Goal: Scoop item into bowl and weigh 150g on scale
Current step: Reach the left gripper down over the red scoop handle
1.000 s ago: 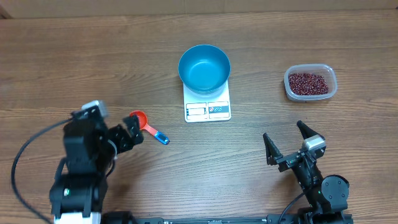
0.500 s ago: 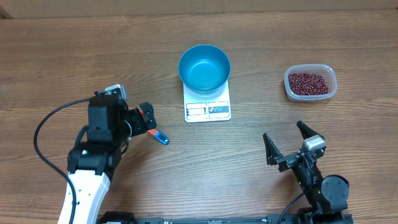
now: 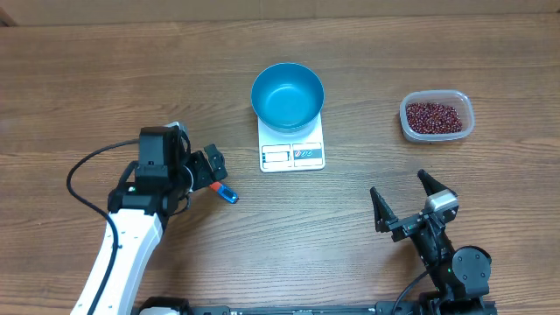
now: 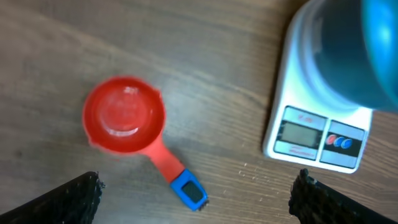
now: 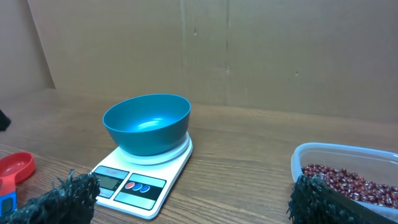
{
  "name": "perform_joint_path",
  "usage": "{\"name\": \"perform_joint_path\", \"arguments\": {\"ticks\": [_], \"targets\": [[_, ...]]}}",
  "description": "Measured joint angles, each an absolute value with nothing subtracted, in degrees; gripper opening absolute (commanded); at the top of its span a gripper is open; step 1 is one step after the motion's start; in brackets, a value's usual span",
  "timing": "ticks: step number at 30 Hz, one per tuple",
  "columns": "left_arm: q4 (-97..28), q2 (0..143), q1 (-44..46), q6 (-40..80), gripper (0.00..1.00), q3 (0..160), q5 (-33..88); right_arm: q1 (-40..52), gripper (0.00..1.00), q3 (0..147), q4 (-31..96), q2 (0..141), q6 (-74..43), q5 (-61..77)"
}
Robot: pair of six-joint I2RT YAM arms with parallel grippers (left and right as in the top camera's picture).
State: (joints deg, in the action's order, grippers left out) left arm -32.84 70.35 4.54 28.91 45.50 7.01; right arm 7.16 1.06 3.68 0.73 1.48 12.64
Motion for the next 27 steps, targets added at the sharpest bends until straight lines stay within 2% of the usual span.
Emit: {"name": "perform_joint_path", "arguments": {"ticks": [11, 19, 27], "targets": [[-35.5, 78.5, 8.7, 40.9, 1.00, 46.1, 2.2, 7.2, 1.00, 1.1, 3.7, 0.7, 1.5, 12.6], [-41.6, 88.6, 9.8, 45.1, 0.99, 54.7, -1.6, 7.2, 1.00, 1.1, 3.7, 0.7, 1.5, 12.6], [-45.4, 98.3, 9.8, 46.6, 0.91, 62.0, -2.2, 7.2, 1.00, 1.1, 3.7, 0.7, 1.5, 12.6]]}}
